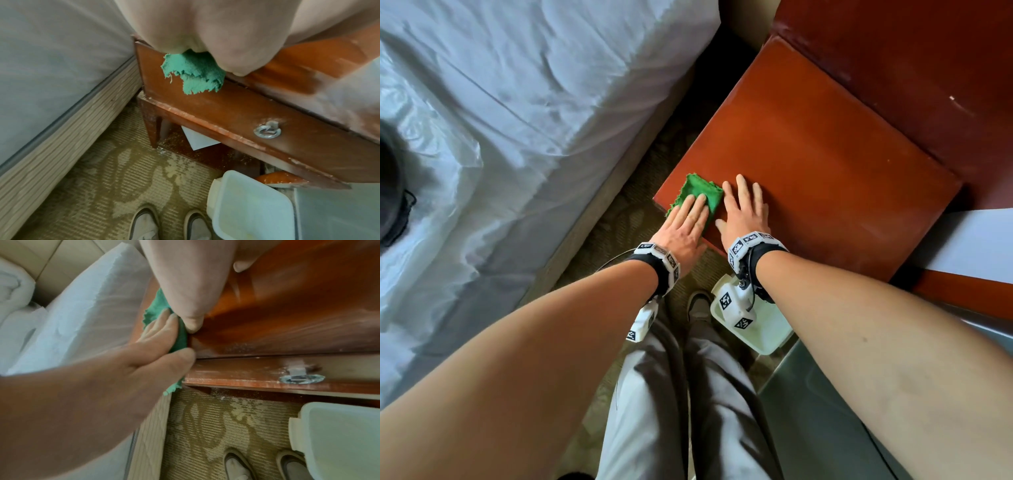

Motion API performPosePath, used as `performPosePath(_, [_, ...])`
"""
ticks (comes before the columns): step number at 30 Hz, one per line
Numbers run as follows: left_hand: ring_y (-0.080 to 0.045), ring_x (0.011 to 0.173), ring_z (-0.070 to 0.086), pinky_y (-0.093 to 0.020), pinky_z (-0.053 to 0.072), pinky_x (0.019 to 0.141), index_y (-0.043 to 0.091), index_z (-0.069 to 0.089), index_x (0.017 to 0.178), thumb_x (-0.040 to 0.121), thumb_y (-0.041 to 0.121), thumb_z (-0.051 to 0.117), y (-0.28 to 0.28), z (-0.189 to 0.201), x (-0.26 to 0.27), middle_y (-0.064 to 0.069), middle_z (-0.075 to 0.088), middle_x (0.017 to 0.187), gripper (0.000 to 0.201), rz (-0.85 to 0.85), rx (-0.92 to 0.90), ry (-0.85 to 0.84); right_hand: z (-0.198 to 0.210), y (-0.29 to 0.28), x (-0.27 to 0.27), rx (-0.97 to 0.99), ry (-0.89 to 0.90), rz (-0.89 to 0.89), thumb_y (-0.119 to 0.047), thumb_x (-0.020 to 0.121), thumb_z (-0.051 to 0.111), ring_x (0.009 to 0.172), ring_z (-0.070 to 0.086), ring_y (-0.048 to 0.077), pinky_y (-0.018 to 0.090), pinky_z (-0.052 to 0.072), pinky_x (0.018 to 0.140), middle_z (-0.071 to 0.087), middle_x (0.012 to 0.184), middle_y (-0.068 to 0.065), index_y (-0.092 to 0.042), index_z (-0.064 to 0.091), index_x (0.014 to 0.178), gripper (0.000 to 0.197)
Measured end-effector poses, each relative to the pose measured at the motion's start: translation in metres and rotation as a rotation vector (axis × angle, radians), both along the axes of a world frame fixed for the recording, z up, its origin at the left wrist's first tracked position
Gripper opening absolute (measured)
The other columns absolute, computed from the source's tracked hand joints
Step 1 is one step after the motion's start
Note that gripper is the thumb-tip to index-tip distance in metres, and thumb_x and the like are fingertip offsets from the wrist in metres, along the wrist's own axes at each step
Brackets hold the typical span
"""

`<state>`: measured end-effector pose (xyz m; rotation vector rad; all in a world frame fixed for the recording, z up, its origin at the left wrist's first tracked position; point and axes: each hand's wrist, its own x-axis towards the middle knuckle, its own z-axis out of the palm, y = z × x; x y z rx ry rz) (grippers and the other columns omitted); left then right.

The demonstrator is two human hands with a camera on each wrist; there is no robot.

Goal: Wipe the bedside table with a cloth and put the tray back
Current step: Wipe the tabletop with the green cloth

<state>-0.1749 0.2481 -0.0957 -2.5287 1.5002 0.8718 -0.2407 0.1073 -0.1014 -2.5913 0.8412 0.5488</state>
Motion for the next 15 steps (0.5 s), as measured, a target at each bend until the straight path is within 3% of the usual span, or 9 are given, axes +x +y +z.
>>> performPosePath(4, [-0.028, 0.149, -0.018, -0.042, -0.006, 0.123, 0.010, -0.006, 0.155, 0.100, 0.043, 0.023, -0.037, 0.001, -0.007, -0.011, -0.013, 0.163, 0.070, -0.061, 0.067, 0.084, 0.007, -0.004, 0.002, 0.053, -0.129, -0.144, -0.006, 0.092, 0.042, 0.146, 0.017, 0.024, 0.041, 0.022, 0.117, 0.018, 0.159, -0.002, -0.015, 0.027, 0.150, 0.061])
performPosePath(6, [-0.033, 0.149, -0.015, -0.049, -0.002, 0.122, 0.010, 0.002, 0.156, 0.092, 0.047, 0.016, -0.057, 0.001, -0.009, -0.015, -0.005, 0.163, 0.075, -0.209, 0.108, 0.147, 0.014, -0.009, -0.003, -0.002, -0.220, -0.241, -0.006, 0.088, 0.048, 0.139, 0.030, 0.023, 0.037, 0.032, 0.111, 0.032, 0.153, -0.001, -0.016, 0.036, 0.146, 0.060])
performPosePath(8, [-0.033, 0.150, -0.009, -0.049, -0.002, 0.122, 0.010, 0.015, 0.155, 0.094, 0.045, 0.027, -0.075, 0.007, -0.011, -0.014, 0.009, 0.163, 0.072, -0.362, 0.137, 0.213, 0.022, -0.014, -0.011, -0.093, -0.248, -0.285, -0.006, 0.084, 0.053, 0.130, 0.039, 0.024, 0.038, 0.040, 0.099, 0.041, 0.144, -0.002, -0.021, 0.045, 0.138, 0.057])
performPosePath(9, [-0.030, 0.151, -0.003, -0.046, 0.000, 0.123, 0.011, 0.020, 0.155, 0.096, 0.038, 0.037, -0.080, 0.013, -0.010, -0.010, 0.014, 0.162, 0.067, -0.348, 0.114, 0.250, 0.026, -0.016, -0.014, -0.117, -0.254, -0.307, -0.006, 0.082, 0.054, 0.124, 0.042, 0.025, 0.039, 0.042, 0.094, 0.045, 0.138, -0.001, -0.021, 0.049, 0.132, 0.053])
performPosePath(11, [-0.027, 0.149, 0.015, -0.042, 0.018, 0.121, 0.013, 0.032, 0.151, 0.095, 0.022, 0.047, -0.081, 0.022, -0.004, -0.006, 0.024, 0.160, 0.060, -0.107, -0.049, 0.309, 0.033, -0.018, -0.020, -0.070, -0.232, -0.359, -0.006, 0.080, 0.052, 0.114, 0.046, 0.029, 0.043, 0.044, 0.086, 0.049, 0.128, 0.004, -0.018, 0.054, 0.119, 0.040])
performPosePath(13, [-0.027, 0.143, 0.029, -0.042, 0.030, 0.116, 0.010, 0.042, 0.145, 0.092, 0.017, 0.049, -0.072, 0.021, 0.008, -0.007, 0.036, 0.154, 0.054, 0.083, -0.205, 0.218, 0.032, -0.015, -0.025, 0.058, -0.146, -0.372, -0.009, 0.085, 0.053, 0.112, 0.047, 0.032, 0.042, 0.046, 0.081, 0.049, 0.124, 0.007, -0.015, 0.052, 0.114, 0.029])
performPosePath(15, [-0.031, 0.144, 0.023, -0.043, 0.028, 0.117, 0.006, 0.035, 0.147, 0.091, 0.023, 0.055, -0.059, 0.011, 0.026, -0.011, 0.030, 0.155, 0.063, 0.149, -0.201, 0.090, 0.028, -0.005, -0.027, 0.132, -0.039, -0.311, -0.019, 0.090, 0.056, 0.114, 0.046, 0.032, 0.041, 0.045, 0.078, 0.046, 0.127, 0.008, -0.014, 0.049, 0.118, 0.029])
